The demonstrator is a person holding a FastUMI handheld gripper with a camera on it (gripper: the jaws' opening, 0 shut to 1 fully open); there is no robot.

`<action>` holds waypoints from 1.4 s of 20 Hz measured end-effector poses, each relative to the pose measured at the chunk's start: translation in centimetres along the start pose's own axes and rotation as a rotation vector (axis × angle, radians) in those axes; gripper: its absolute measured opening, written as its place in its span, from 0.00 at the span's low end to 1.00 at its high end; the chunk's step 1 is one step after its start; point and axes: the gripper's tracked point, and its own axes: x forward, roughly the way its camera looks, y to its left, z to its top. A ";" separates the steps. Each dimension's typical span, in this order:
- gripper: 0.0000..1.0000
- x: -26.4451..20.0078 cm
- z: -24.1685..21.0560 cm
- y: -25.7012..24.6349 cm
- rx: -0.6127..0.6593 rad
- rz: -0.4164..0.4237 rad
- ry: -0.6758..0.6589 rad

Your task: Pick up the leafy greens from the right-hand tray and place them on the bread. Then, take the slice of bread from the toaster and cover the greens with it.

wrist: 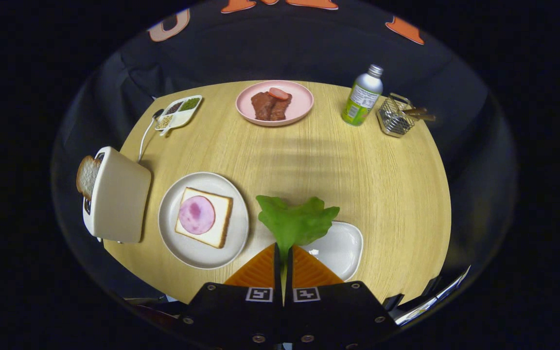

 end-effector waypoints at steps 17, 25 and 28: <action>0.03 5.2 1.8 14.8 -0.179 0.124 0.034; 0.17 7.8 -0.4 12.9 -0.160 0.074 0.084; 0.31 7.7 -0.6 12.4 -0.153 0.065 0.083</action>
